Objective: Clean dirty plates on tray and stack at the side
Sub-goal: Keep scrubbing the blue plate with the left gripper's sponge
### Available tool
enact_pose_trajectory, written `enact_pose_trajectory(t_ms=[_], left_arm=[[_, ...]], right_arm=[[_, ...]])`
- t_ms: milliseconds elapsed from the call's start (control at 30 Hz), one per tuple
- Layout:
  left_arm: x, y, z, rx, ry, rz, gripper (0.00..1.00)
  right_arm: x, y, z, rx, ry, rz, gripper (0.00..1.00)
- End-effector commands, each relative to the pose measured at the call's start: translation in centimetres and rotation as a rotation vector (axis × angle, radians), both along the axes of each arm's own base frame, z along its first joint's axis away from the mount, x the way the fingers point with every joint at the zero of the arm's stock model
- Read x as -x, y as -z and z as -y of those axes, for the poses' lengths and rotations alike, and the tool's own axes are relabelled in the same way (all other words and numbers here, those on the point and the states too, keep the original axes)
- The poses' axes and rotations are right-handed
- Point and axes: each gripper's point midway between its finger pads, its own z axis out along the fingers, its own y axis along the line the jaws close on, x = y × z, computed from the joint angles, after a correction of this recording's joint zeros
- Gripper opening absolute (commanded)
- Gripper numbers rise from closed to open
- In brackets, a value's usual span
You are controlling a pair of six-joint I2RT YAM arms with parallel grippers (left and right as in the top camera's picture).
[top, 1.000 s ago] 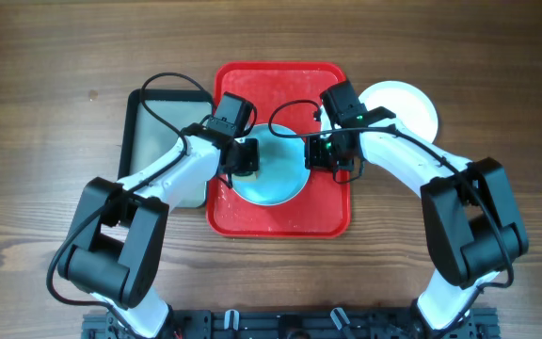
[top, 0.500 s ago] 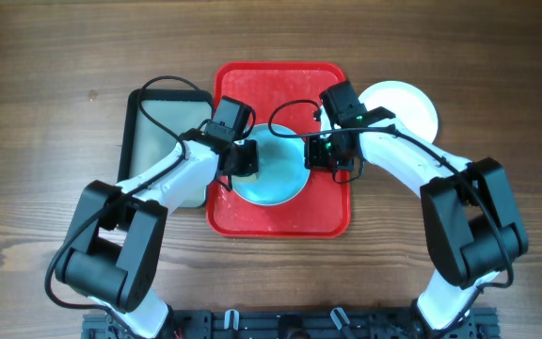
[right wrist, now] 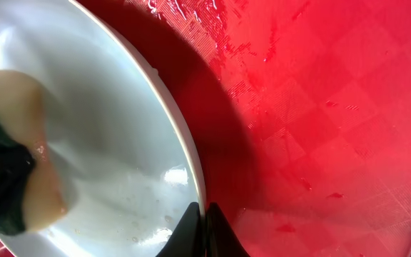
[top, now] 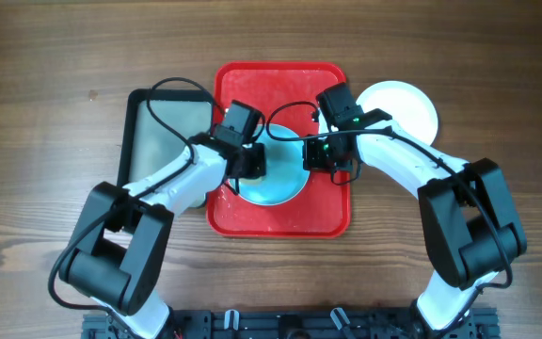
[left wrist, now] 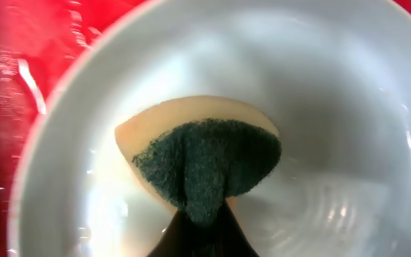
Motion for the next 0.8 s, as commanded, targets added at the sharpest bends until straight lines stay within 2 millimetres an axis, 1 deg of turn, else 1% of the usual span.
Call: enact_pose_trajectory(t_ms=[0, 433, 667, 767], left_arm=[[2.9, 2.1, 1.4, 0.016, 0.049, -0.088, 0.04], [3.2, 1.9, 3.0, 0.038, 0.058, -0.071, 0.04], [3.3, 1.9, 3.4, 0.045, 0.05, -0.073, 0.04], [2.7, 1.1, 3.5, 0.06, 0.047, -0.047, 0.04]], right_arm=[[1.1, 0.6, -1.7, -0.043, -0.036, -0.037, 0.04], [1.1, 0.6, -1.7, -0.043, -0.036, -0.036, 0.04], [1.1, 0.6, -1.7, -0.043, -0.037, -0.036, 0.04], [1.1, 0.6, -1.7, -0.043, -0.036, -0.036, 0.04]])
